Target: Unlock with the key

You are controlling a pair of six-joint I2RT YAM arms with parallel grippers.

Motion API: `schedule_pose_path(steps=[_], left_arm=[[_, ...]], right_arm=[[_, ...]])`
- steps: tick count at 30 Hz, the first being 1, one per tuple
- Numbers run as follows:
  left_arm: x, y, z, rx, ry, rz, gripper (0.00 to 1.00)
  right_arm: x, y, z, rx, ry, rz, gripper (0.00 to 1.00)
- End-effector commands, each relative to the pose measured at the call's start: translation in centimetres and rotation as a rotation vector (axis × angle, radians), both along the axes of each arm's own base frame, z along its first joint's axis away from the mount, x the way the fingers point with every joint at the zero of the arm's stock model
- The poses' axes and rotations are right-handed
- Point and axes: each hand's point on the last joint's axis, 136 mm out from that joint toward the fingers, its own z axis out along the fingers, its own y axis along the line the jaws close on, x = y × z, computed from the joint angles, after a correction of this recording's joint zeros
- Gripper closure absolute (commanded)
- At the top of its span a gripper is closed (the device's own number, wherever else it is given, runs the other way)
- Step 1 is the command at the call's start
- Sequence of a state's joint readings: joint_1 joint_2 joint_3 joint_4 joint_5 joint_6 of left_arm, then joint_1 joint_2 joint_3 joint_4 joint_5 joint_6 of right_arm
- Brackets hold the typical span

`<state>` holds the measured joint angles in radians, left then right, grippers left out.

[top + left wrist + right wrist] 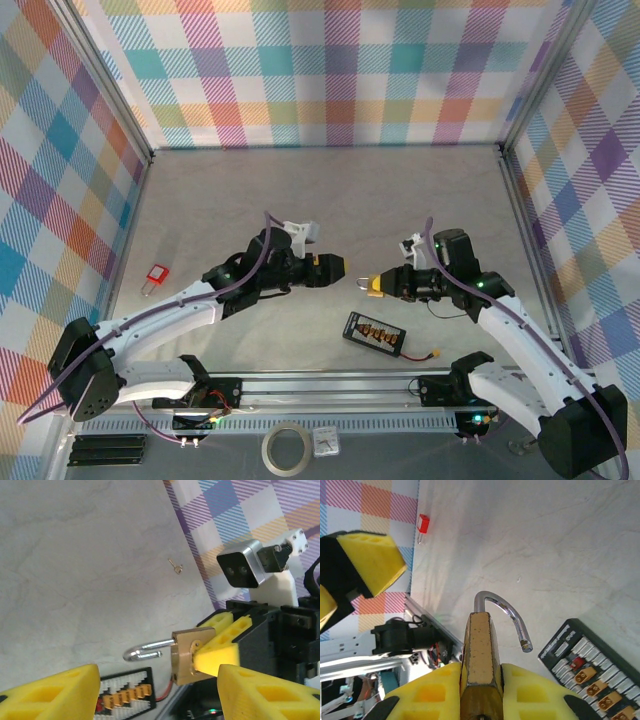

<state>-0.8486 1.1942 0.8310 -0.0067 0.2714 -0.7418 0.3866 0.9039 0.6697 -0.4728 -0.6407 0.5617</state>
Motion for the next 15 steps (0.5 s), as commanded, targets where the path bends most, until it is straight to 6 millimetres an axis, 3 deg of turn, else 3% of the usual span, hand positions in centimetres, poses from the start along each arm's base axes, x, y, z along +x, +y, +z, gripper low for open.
schedule_pose_path(steps=[1,8,15], left_arm=[[-1.0,-0.5,-1.6,-0.074,0.296,0.1,0.37],[-0.3,-2.7,-0.4,-0.202,0.356,0.161,0.37],[2.0,-3.6,-1.8,-0.256,0.39,0.253,0.36]], right_arm=[[1.6,0.3,2.7,0.011,-0.198,0.002,1.0],[2.5,1.3,2.1,-0.008,-0.294,0.007,1.0],[2.1,2.3,1.4,0.002,-0.32,0.038,1.0]])
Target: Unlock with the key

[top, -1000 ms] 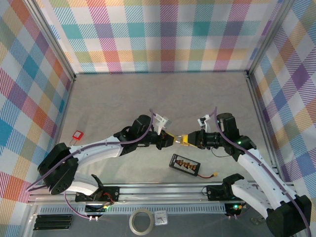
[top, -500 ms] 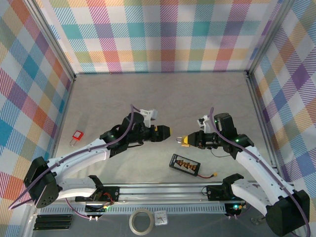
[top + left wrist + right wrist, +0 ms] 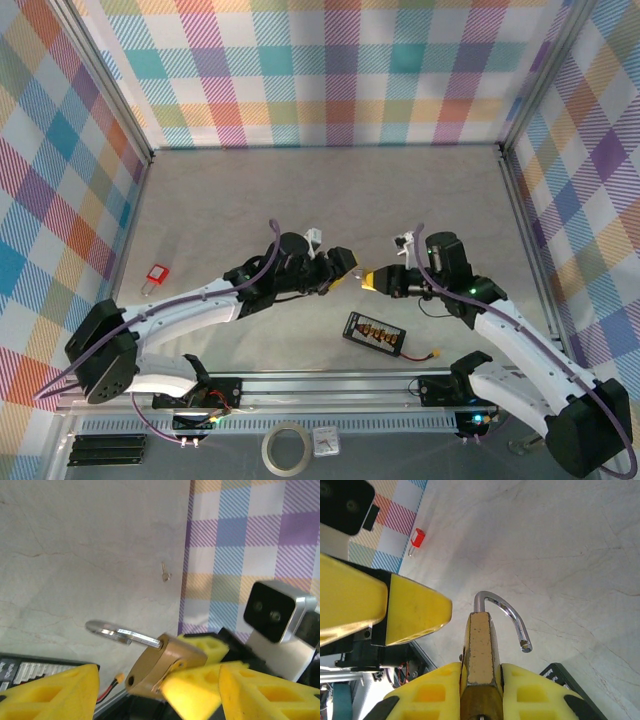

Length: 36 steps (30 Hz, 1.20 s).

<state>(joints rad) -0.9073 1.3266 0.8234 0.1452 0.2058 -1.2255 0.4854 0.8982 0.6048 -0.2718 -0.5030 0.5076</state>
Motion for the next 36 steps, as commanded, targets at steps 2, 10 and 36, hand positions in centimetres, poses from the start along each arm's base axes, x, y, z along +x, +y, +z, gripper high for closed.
schedule_pose_path(steps=[2,10,36], left_arm=[[1.6,-1.4,-0.2,-0.087,0.034,0.065,0.37],[2.2,-3.1,-1.9,-0.112,0.074,0.065,0.4],[5.8,-1.3,-1.9,-0.197,-0.065,0.264,0.48]], right_arm=[[0.6,0.9,1.7,0.044,-0.116,0.027,1.0],[0.1,0.9,1.2,0.039,-0.109,0.032,1.0],[0.5,3.1,2.0,0.275,0.029,0.017,1.0]])
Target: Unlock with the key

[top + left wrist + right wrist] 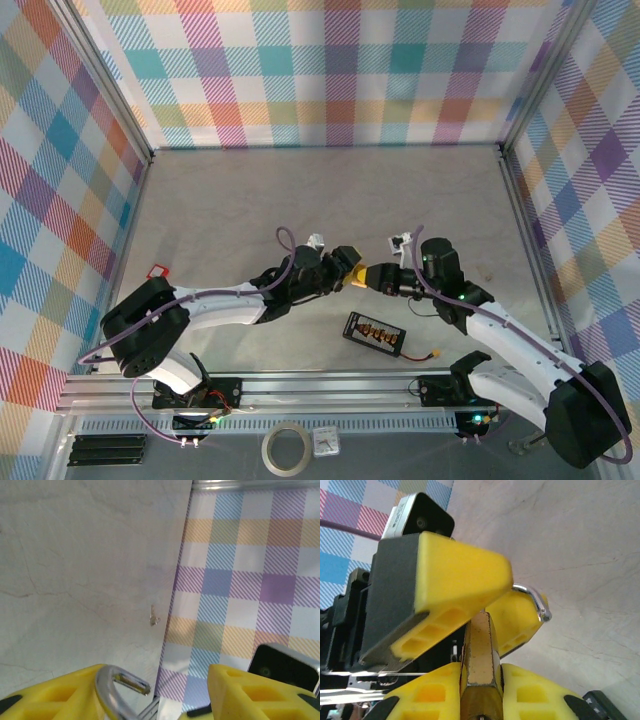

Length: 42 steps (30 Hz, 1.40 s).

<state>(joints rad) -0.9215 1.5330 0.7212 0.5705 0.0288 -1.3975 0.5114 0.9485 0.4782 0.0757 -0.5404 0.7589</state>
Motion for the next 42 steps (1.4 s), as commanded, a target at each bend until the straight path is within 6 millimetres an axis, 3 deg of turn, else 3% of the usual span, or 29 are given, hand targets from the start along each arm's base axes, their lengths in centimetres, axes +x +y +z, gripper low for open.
schedule_pose_path(steps=[1,9,13,16,18,22,26,31,42], left_arm=[[2.1,-0.2,2.4,-0.073,-0.098,0.06,0.49],[3.5,-0.5,5.9,-0.14,-0.231,0.084,0.63],[3.4,0.8,6.8,-0.122,-0.304,0.109,0.66],[3.6,0.9,6.6,-0.103,-0.326,0.083,0.6],[3.9,1.3,6.1,-0.082,-0.33,0.073,0.49],[5.1,3.8,4.3,0.025,-0.296,0.107,0.36],[6.4,5.2,4.2,0.089,-0.31,0.091,0.31],[7.1,8.8,3.4,0.244,-0.296,0.131,0.28],[3.2,15.1,7.3,0.503,-0.372,0.116,0.23]], right_arm=[[-0.6,1.1,2.1,0.094,-0.043,0.063,1.0],[-0.6,0.7,0.7,0.072,0.016,0.029,1.0],[0.0,0.8,0.0,0.069,0.062,0.003,1.0],[0.7,0.9,-0.4,0.067,0.082,-0.021,1.0],[1.3,0.9,-0.6,0.054,0.089,-0.044,1.0],[2.3,0.6,-1.1,0.024,0.093,-0.095,1.0],[3.4,0.5,-1.9,-0.002,0.117,-0.136,1.0],[5.2,0.3,-3.0,-0.034,0.127,-0.198,1.0],[10.6,1.2,-6.4,-0.093,0.145,-0.314,1.0]])
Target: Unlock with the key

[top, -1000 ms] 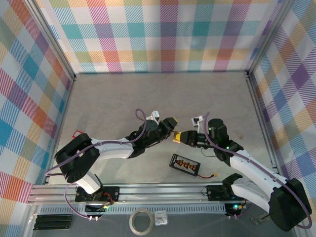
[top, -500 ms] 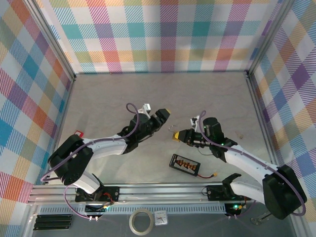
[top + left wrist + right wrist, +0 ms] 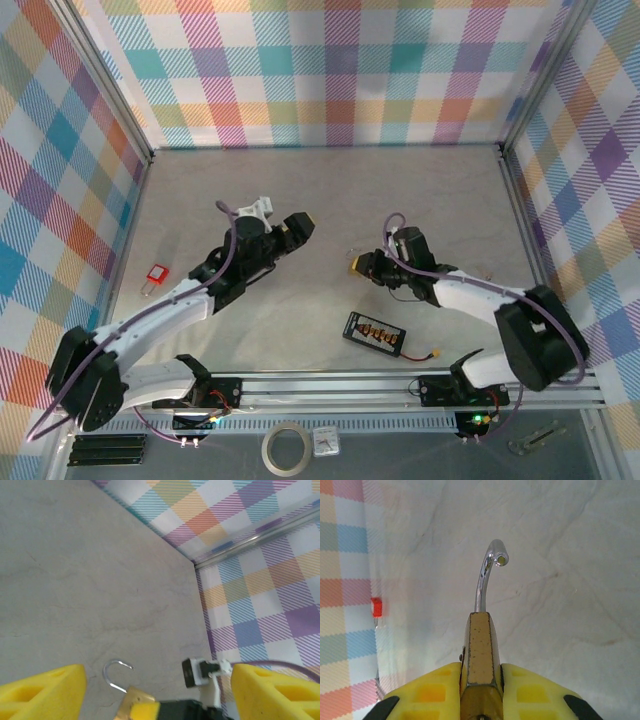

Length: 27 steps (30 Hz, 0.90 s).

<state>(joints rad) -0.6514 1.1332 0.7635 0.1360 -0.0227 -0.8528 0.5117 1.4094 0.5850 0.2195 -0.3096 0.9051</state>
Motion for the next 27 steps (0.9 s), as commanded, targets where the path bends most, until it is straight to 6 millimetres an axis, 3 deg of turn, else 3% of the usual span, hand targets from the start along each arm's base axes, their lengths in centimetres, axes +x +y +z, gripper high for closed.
schedule_pose_path(steps=[1,6,12,13,22,23,27], left_arm=[[-1.4,2.4,-0.7,0.146,0.024,0.008,0.23],[-3.7,4.2,0.0,0.202,0.037,-0.004,0.19],[-5.7,5.1,0.2,0.149,0.04,-0.014,0.19],[-6.2,5.6,-0.5,0.168,0.066,-0.006,0.19],[-7.3,7.3,0.6,0.185,0.042,0.027,0.17],[-7.4,7.4,0.6,0.189,0.043,0.028,0.16],[-7.8,8.2,0.6,0.212,0.051,0.046,0.15]], right_arm=[[3.6,1.0,2.0,0.048,-0.1,-0.069,1.0],[6.5,0.4,0.8,0.062,-0.086,-0.222,1.0],[8.4,-1.2,-0.6,0.093,-0.05,-0.44,1.0],[8.5,-1.4,-0.9,0.09,-0.038,-0.469,1.0],[7.4,-1.6,-4.7,0.096,0.092,-0.713,0.98],[7.3,-1.4,-4.8,0.103,0.097,-0.723,0.93],[6.1,-1.2,-4.9,0.071,0.128,-0.74,0.58]])
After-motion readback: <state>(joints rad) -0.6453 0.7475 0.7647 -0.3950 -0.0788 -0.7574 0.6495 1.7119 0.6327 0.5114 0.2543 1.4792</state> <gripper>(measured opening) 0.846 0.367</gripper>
